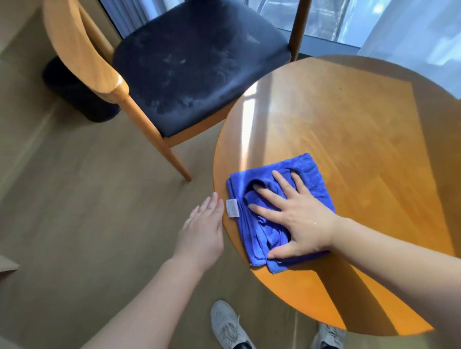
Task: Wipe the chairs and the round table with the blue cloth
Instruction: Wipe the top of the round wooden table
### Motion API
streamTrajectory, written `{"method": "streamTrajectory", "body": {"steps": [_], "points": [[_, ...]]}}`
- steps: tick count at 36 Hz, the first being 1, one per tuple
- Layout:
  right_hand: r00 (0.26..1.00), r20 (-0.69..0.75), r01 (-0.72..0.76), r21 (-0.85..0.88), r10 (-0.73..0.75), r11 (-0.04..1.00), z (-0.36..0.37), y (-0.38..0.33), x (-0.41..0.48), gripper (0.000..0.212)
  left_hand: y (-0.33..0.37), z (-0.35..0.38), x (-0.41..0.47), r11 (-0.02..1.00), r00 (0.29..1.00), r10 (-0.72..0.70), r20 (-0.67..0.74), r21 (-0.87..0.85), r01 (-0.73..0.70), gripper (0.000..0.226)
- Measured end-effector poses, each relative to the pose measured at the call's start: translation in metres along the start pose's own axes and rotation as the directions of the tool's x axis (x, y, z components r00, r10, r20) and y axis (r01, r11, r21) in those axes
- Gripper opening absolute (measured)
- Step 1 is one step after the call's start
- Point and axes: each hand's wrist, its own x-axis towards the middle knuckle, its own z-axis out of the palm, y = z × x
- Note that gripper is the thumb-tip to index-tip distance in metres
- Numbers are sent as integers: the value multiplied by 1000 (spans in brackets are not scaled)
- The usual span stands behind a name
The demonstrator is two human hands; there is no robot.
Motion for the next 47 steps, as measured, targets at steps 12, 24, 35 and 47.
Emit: {"method": "streamTrajectory", "body": {"steps": [12,24,35,47], "points": [[973,-125,-179,137,196,974,-3,-7,40,81,-3,-4,-1,999,996,23,91,-35,-20,76],[912,-133,-383,67,389,921,-24,50,137,82,0,-9,2,1000,997,29,68,-3,-29,61],[893,-147,-417,87,426,905,-25,70,156,81,16,-28,26,981,998,17,53,192,-27,72],[930,-141,-330,92,340,940,-30,95,163,78,54,-22,61,994,931,-47,362,112,6,99]]}}
